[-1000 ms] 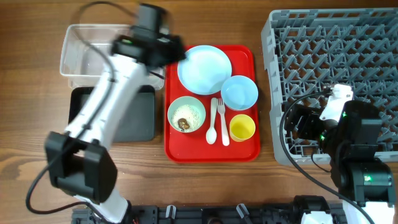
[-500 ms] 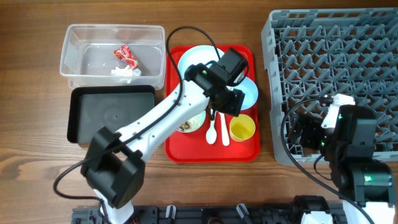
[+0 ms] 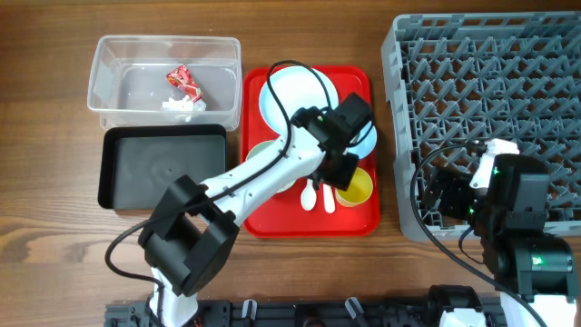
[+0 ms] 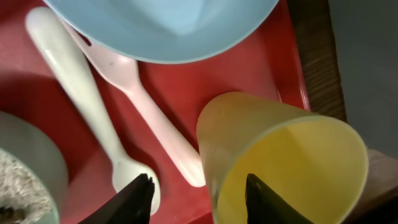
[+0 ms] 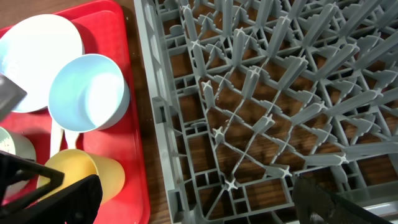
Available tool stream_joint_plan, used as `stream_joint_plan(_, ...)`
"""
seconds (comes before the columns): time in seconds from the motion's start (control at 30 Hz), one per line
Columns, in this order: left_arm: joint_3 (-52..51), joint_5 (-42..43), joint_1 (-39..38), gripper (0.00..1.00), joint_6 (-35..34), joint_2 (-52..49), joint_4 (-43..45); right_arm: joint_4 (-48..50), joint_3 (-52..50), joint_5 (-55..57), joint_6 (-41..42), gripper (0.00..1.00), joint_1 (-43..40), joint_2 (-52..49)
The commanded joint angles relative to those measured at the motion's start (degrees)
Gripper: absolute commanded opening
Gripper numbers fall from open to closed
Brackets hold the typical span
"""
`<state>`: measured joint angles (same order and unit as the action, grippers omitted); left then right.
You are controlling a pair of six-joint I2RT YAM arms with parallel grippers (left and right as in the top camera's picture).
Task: Sort waste into correct bins and load items into the dishwasher rack
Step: 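Reach the left gripper to the yellow cup and grasp it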
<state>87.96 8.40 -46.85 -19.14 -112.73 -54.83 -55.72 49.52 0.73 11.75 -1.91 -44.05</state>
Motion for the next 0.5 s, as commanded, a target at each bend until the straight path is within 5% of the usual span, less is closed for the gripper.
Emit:
stream_joint_plan(0.0, -2.14, -0.50, -0.39, 0.32, 0.70, -0.59, 2.27, -0.07, 1.38, 1.46, 0.70, 1.00, 0.22, 0.00)
stream_joint_plan(0.07, -2.14, -0.52, -0.39, 0.16, 0.68, -0.59, 3.41, -0.09, 1.38, 1.46, 0.68, 1.00, 0.22, 0.00)
stream_joint_plan(0.2, -2.25, -0.52, -0.46, 0.05, 0.68, -0.70, 3.72, -0.28, 1.38, 1.46, 0.68, 1.00, 0.22, 0.00)
stream_joint_plan(0.47, -2.23, -0.50, 0.31, 0.04, 0.72, 0.00, 1.97, -0.55, 1.38, 1.46, 0.70, 1.00, 0.22, 0.00)
